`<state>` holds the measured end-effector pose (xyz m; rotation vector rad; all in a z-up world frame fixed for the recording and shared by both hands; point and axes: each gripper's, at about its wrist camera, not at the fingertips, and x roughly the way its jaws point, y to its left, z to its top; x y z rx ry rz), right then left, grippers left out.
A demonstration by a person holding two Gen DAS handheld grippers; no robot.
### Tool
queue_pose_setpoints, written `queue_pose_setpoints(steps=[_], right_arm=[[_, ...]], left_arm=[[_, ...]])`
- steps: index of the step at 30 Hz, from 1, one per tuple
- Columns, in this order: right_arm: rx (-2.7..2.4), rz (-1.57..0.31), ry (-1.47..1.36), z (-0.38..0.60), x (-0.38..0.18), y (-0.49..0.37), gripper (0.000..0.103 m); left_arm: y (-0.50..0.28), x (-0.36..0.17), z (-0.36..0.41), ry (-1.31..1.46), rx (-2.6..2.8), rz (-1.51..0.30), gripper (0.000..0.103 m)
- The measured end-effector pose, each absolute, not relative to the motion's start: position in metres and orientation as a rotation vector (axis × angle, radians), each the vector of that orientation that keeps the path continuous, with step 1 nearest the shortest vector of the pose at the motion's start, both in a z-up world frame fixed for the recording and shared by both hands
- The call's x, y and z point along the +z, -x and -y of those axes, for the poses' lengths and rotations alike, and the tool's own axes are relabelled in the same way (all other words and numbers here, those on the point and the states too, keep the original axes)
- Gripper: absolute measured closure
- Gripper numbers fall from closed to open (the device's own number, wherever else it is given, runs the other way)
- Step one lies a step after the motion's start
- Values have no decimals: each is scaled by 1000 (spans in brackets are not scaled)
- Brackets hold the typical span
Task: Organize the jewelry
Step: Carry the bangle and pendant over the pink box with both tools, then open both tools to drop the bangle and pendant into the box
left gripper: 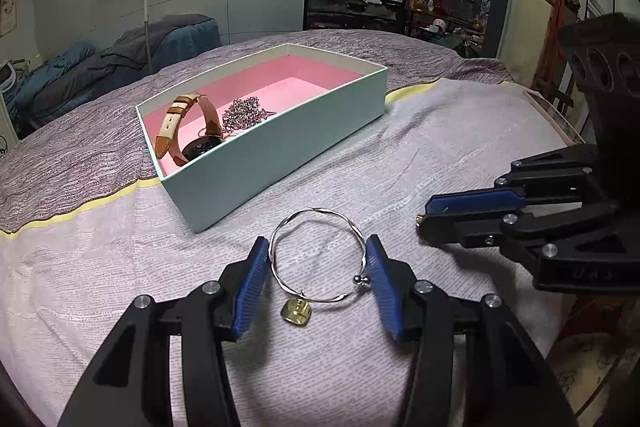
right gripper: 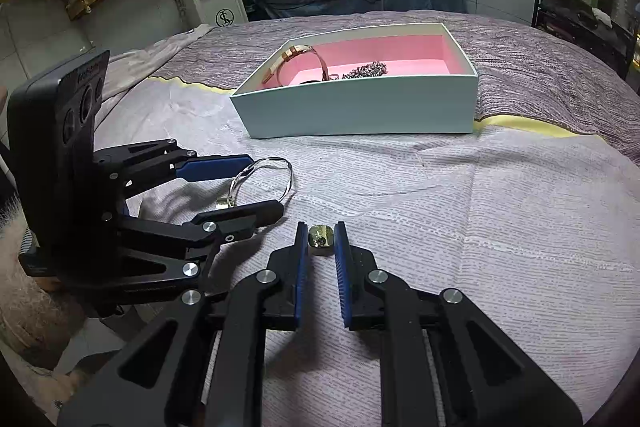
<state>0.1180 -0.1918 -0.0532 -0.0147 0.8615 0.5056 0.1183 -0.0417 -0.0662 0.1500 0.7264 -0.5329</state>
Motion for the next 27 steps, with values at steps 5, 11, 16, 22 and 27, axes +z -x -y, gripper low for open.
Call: queue_pose_setpoints(steps=[5, 11, 16, 22, 27], right_arm=[[504, -833, 12, 196, -44, -120, 89], [481, -747, 20, 202, -17, -141, 89], [451, -687, 33, 205, 6, -173, 89], [407, -701, 13, 209, 6, -218, 89], [393, -734, -15, 208, -5, -244, 89]], left_arm=[[-111, -46, 36, -134, -537, -676, 54], [-129, -18, 31, -144, -510, -607, 54], [-162, -1, 34, -154, -492, -569, 54], [-197, -10, 45, -192, -513, -611, 54], [-212, -18, 51, -199, -513, -630, 54]])
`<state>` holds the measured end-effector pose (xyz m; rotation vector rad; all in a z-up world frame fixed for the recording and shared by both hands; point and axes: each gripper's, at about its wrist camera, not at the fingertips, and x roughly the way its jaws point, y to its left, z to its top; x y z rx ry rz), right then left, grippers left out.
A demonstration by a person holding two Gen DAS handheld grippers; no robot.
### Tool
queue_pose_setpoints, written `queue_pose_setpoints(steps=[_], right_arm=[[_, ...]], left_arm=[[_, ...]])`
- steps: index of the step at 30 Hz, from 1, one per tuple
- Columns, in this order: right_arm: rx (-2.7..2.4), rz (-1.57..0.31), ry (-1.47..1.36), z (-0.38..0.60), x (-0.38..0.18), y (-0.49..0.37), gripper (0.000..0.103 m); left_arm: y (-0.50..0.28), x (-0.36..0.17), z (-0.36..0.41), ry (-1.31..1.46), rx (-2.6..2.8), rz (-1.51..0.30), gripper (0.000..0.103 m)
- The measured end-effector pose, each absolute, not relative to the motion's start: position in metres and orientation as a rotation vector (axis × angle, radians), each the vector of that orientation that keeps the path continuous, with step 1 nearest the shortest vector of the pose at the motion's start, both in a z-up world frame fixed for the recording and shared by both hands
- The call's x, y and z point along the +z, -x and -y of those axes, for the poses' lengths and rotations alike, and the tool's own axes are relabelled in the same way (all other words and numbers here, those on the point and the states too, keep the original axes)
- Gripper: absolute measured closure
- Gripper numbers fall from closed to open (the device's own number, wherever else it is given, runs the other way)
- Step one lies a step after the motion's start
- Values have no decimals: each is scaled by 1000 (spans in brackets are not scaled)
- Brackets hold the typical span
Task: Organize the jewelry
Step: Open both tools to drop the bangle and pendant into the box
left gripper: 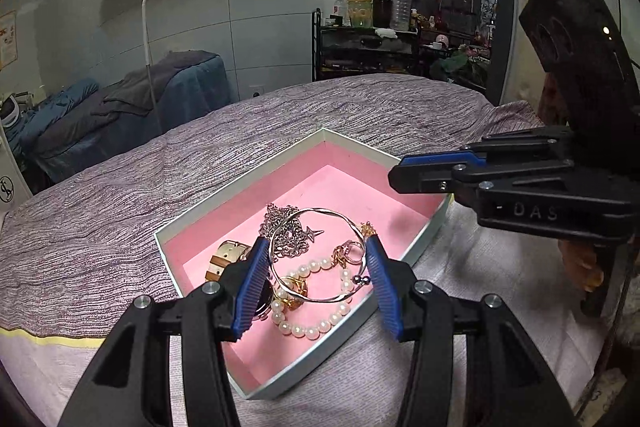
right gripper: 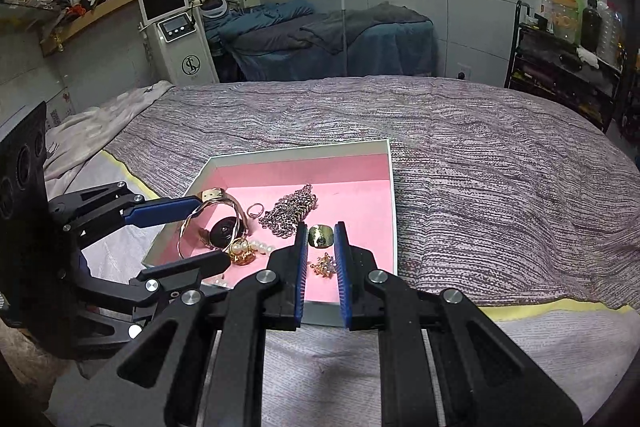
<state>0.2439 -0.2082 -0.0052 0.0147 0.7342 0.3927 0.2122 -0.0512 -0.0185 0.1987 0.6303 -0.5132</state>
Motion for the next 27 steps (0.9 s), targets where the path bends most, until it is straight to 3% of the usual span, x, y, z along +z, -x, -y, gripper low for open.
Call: queue_pose_setpoints(steps=[8, 12, 13, 14, 16, 18, 20, 21, 25, 27], right_arm=[[376, -748, 0, 204, -16, -259, 89], [372, -735, 7, 203, -17, -258, 85], [372, -727, 8, 202, -16, -257, 76], [369, -718, 8, 202, -15, -257, 60], [357, -691, 5, 204, -13, -255, 49], [347, -675, 2, 206, -11, -253, 47], [340, -680, -1, 207, -12, -253, 36], [341, -681, -8, 208, -12, -252, 35], [331, -682, -39, 212, -11, -248, 23], [331, -678, -53, 213, -9, -243, 23]], left_arm=[[-219, -29, 55, -224, -511, -648, 52], [-214, -27, 55, -247, -503, -621, 34], [-213, -26, 55, -245, -502, -616, 28], [-211, -25, 54, -244, -497, -611, 25], [-209, -23, 51, -246, -479, -599, 17], [-205, -22, 48, -245, -470, -591, 12], [-202, -20, 42, -232, -453, -585, 8], [-199, -19, 39, -219, -448, -580, 6], [-190, -18, 26, -165, -434, -570, 6], [-184, -19, 22, -158, -427, -569, 6]])
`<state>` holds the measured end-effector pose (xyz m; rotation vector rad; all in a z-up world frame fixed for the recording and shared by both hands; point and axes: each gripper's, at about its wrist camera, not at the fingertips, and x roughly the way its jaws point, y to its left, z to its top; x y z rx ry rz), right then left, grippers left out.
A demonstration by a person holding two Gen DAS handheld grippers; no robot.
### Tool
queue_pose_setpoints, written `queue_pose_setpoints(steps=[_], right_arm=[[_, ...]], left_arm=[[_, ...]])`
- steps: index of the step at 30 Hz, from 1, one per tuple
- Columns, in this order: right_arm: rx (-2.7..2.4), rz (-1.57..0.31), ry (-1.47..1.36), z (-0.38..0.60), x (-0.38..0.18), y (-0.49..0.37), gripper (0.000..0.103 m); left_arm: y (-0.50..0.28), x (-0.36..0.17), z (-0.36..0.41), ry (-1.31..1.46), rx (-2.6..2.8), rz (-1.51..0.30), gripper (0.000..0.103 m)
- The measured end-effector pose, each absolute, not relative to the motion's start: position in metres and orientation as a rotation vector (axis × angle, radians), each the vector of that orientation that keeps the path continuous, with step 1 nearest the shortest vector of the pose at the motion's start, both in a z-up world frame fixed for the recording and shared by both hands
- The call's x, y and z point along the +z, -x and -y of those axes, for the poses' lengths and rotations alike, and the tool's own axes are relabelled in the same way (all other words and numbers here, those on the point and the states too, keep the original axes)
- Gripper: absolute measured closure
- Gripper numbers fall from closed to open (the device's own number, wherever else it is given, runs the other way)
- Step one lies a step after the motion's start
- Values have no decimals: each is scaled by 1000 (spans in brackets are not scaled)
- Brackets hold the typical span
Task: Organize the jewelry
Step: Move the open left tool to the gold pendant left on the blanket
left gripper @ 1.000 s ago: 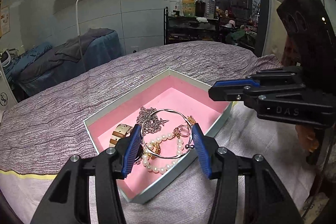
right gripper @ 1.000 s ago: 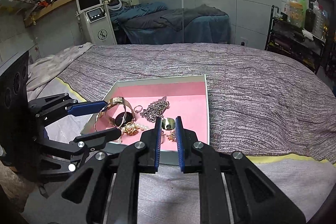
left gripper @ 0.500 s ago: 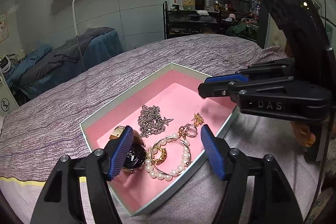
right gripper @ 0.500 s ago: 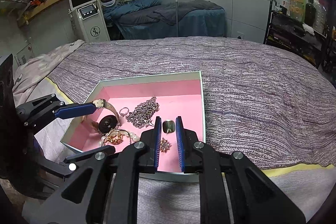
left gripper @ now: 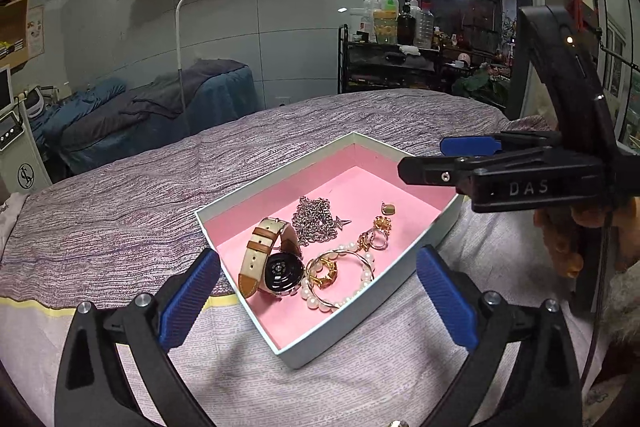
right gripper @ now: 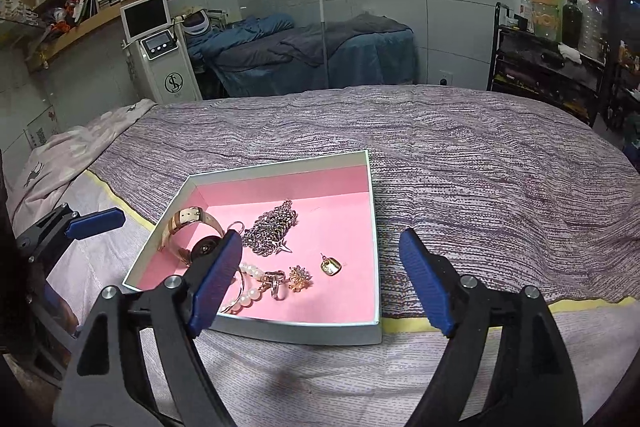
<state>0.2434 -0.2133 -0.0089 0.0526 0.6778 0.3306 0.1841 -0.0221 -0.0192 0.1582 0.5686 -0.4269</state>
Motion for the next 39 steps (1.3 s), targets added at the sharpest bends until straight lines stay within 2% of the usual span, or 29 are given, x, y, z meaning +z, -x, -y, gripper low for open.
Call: queue_pose_setpoints(steps=[11, 21, 26, 29, 31, 39], right_arm=[[351, -670, -77, 217, -3, -199, 20], [369, -719, -45, 219, -21, -158, 20], [370, -751, -59, 220, -33, -145, 20], [369, -764, -64, 220, -38, -142, 20], [367, -769, -63, 220, -40, -141, 20], [377, -791, -51, 216, -47, -134, 20]], left_arm=[[-137, -31, 12, -149, -425, -562, 6], [-99, -54, 0, -86, -413, -603, 6], [-88, -62, 10, -144, -410, -613, 7], [-88, -67, 18, -172, -419, -635, 20], [-89, -69, 21, -174, -428, -652, 36], [-90, -78, 27, -150, -477, -698, 70]])
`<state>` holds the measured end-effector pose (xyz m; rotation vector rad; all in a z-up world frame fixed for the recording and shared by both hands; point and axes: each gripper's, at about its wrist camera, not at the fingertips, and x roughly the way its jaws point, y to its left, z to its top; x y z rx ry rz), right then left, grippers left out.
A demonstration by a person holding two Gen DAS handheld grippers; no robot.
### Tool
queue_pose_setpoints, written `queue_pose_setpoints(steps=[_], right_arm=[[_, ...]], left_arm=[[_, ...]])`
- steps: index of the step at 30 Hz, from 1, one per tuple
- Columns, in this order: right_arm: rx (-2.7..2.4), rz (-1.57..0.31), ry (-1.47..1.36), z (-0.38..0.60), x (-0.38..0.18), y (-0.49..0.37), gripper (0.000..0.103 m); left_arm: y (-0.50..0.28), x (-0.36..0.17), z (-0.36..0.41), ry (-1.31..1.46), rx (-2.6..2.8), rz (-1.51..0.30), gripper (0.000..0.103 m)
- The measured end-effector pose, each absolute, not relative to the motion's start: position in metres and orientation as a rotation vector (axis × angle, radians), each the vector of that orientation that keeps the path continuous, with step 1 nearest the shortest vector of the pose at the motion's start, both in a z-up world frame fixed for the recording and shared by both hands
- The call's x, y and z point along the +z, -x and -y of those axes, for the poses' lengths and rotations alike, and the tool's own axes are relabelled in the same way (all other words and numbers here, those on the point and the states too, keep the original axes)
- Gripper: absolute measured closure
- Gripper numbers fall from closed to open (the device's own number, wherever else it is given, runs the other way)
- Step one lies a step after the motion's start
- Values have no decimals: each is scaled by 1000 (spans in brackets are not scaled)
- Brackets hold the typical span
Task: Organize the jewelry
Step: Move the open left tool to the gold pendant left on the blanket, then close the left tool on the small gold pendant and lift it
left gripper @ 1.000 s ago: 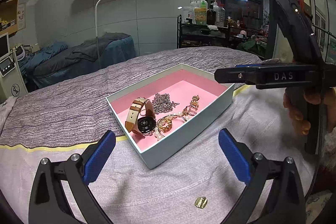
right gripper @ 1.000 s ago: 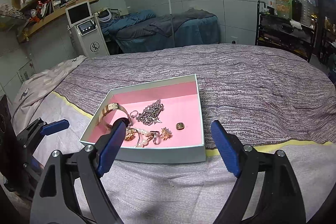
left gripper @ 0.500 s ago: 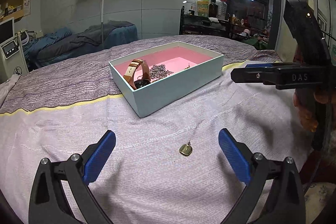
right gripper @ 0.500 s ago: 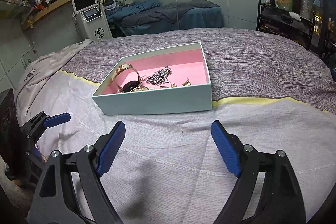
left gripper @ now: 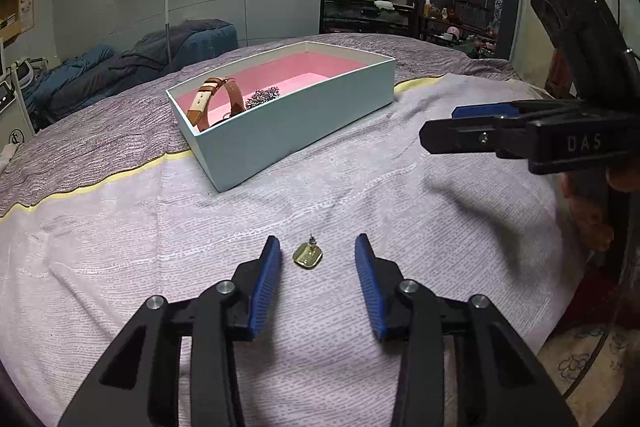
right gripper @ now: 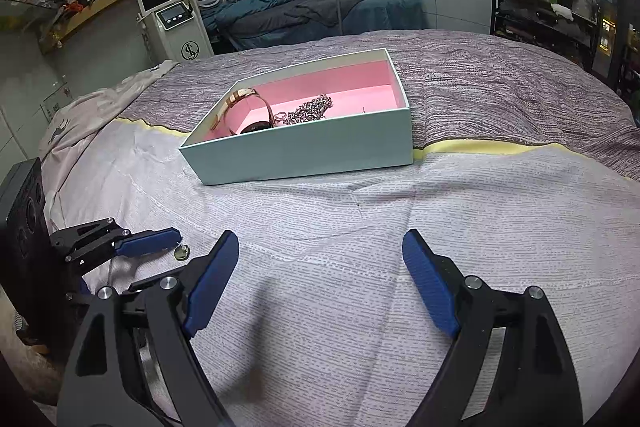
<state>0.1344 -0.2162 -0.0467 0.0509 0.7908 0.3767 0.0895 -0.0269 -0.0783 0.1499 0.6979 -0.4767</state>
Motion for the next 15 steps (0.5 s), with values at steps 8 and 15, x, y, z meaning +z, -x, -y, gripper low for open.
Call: queue_pose_setpoints(steps=[8, 15], right_arm=[[393, -810, -60, 215, -54, -133, 20], [405, -811, -45, 209, -56, -129, 20]], left_arm=[[-89, -80, 31, -124, -473, -696, 88], [-89, -76, 30, -106, -476, -698, 90]])
